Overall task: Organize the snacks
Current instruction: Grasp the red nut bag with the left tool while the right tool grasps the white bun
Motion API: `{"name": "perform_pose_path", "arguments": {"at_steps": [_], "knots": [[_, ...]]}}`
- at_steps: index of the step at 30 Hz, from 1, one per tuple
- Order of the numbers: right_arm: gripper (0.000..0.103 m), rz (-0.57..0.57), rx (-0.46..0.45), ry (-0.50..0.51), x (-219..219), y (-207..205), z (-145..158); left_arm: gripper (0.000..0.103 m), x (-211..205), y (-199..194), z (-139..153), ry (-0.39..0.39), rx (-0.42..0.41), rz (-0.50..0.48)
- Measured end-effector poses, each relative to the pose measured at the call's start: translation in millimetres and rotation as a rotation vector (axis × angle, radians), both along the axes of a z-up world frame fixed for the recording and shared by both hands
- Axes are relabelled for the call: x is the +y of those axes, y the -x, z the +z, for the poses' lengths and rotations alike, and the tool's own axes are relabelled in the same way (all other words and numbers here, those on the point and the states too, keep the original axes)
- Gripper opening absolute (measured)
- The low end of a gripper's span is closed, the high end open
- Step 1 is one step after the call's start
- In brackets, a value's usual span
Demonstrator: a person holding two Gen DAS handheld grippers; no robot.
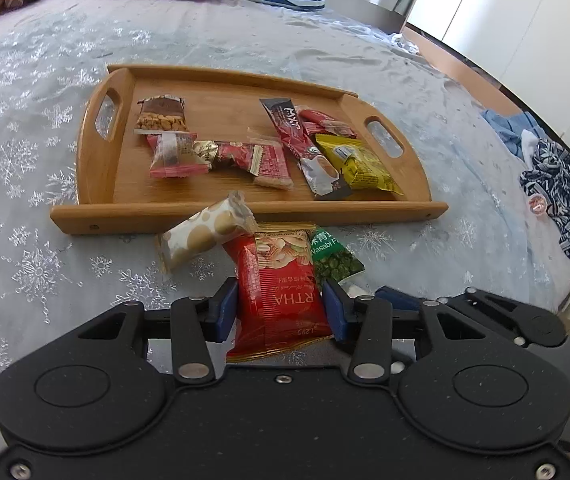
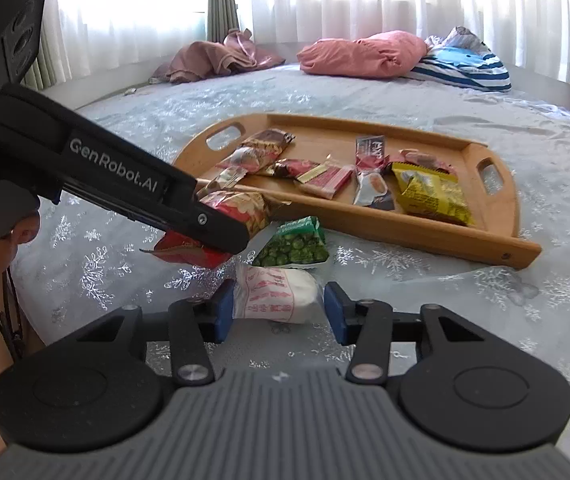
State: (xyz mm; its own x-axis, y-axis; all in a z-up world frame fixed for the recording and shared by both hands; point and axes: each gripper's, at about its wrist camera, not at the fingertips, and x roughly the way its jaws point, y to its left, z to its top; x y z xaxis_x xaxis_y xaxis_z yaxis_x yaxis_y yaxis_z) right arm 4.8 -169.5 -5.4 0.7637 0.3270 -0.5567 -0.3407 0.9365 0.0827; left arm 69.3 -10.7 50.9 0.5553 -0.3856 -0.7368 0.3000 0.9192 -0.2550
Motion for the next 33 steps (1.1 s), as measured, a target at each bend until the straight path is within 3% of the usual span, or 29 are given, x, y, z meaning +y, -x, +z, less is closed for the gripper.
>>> {"name": "perform_pose_path", "arguments": {"at_steps": [3, 5, 8, 10, 11, 21, 24, 26, 33], "knots": [[0.044, -0.018, -0.028, -0.002, -4, 6, 5, 0.043, 0, 4, 5, -0.001, -0.013, -0.016], [0.031, -0.035, -0.045, 0.001, -7, 9, 8, 0.043, 0, 6, 9, -0.007, -0.029, -0.021], [0.029, -0.061, -0.045, -0.001, -14, 9, 11, 0.043, 0, 8, 15, -0.019, -0.053, -0.021], [0.033, -0.085, -0.035, 0.007, -17, 6, 11, 0.043, 2, 9, 17, -0.018, -0.058, -0.017], [0.042, -0.090, -0.025, 0.009, -19, 4, 9, 0.043, 3, 9, 17, -0.015, -0.057, -0.013], [0.063, -0.139, 0.017, -0.032, -26, -3, -5, 0.043, 11, 9, 14, -0.036, -0.057, 0.013], [0.066, -0.177, -0.011, 0.020, -23, -4, -5, 0.043, 12, 9, 13, -0.042, -0.057, 0.013], [0.074, -0.187, -0.024, 0.052, -22, -4, -6, 0.043, 11, 9, 12, -0.046, -0.060, 0.014], [0.087, -0.165, -0.077, 0.161, -15, -10, -4, 0.043, 11, 8, 10, -0.055, -0.063, 0.017]]}}
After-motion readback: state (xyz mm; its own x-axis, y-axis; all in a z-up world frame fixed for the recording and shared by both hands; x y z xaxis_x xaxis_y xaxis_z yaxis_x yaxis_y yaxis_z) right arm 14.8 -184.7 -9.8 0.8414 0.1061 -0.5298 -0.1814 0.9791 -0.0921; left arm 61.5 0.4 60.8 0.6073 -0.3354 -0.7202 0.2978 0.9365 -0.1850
